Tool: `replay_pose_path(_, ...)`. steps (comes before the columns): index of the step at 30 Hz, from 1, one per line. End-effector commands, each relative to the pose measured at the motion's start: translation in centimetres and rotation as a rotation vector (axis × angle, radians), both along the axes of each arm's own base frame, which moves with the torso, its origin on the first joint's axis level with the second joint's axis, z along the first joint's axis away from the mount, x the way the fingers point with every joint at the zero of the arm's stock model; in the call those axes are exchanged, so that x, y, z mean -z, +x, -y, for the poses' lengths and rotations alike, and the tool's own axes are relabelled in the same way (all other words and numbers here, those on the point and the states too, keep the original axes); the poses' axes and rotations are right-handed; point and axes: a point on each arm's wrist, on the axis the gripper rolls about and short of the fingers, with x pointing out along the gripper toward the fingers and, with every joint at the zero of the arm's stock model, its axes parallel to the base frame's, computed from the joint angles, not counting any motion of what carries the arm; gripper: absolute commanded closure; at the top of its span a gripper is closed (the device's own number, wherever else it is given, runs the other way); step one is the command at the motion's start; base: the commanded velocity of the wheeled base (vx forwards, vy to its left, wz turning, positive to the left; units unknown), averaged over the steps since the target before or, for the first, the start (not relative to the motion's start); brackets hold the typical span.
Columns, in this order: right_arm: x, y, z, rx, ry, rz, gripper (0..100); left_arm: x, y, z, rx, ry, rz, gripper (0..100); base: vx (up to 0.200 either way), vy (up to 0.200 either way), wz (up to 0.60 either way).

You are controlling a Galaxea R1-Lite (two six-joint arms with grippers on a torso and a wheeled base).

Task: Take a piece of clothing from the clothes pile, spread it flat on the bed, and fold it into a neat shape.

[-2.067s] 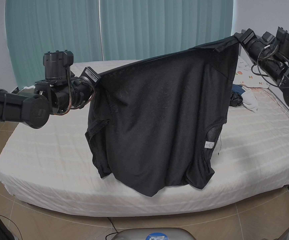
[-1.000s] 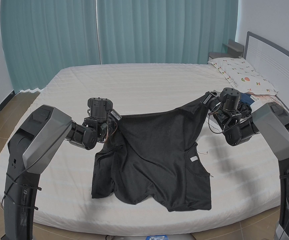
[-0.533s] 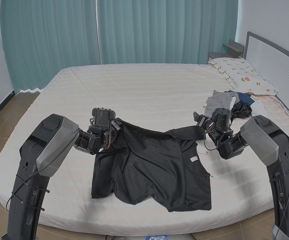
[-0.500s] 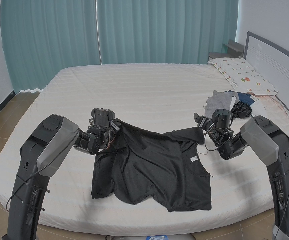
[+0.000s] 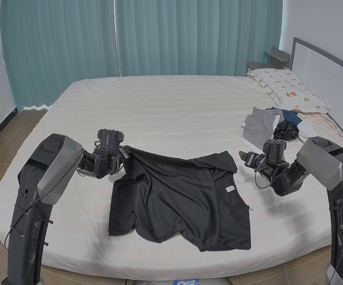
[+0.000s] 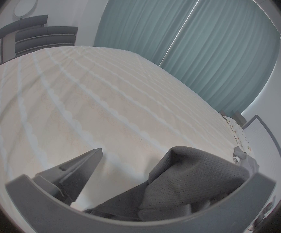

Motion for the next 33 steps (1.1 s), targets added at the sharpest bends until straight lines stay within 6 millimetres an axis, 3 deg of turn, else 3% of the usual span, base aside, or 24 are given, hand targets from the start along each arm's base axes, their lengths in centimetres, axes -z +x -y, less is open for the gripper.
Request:
replay_pose_path(1, -1.7, -3.4, 0.4, -0.073, 0.037, -0.047, 0, -5.6, -1.0, -1.0, 0.086, -0.111, -0.012, 0, 0.0, 0.0, 0.0)
replay_pose_path(6, -1.0, -5.7, 0.7, -0.081, 0.168, -0.096, 0, -8.0, -1.2, -1.8, 0.129, -0.15, -0.027, 0, 0.0, 0.0, 0.0)
replay_pose_path(9, -0.4, -6.5, 1.0, -0.081, 0.187, -0.128, 0, -8.5, -1.0, -2.2, 0.131, -0.129, -0.04, 0, 0.0, 0.0, 0.0)
replay_pose_path(13, 0.3, -7.9, 1.1, -0.105, 0.196, -0.169, 0, -11.3, -2.0, -2.6, 0.198, -0.134, -0.133, 0, 0.0, 0.0, 0.0)
replay_pose_path(17, 1.2, -9.1, 0.8, -0.123, 0.193, -0.201, 0, -12.5, -1.7, -3.8, 0.198, -0.132, -0.155, 0, 0.0, 0.0, 0.0)
replay_pose_path(23, 2.3, -10.8, 0.6, -0.159, 0.199, -0.267, 0, -9.0, 0.5, -5.1, 0.113, 0.056, -0.107, 0, 0.0, 0.0, 0.0)
replay_pose_path(25, 2.5, -11.2, 0.5, -0.175, 0.201, -0.286, 0, -8.8, 0.8, -5.0, 0.112, 0.074, -0.08, 0, 0.0, 0.0, 0.0)
replay_pose_path(28, 2.7, -11.4, 0.3, -0.185, 0.201, -0.296, 0, -8.7, 0.8, -4.9, 0.118, 0.075, -0.081, 0, 0.0, 0.0, 0.0)
replay_pose_path(33, 4.1, -13.0, -0.6, -0.258, 0.204, -0.376, 0, -7.2, -0.5, -4.0, 0.207, 0.11, -0.223, 0, 0.0, 0.0, 0.0)
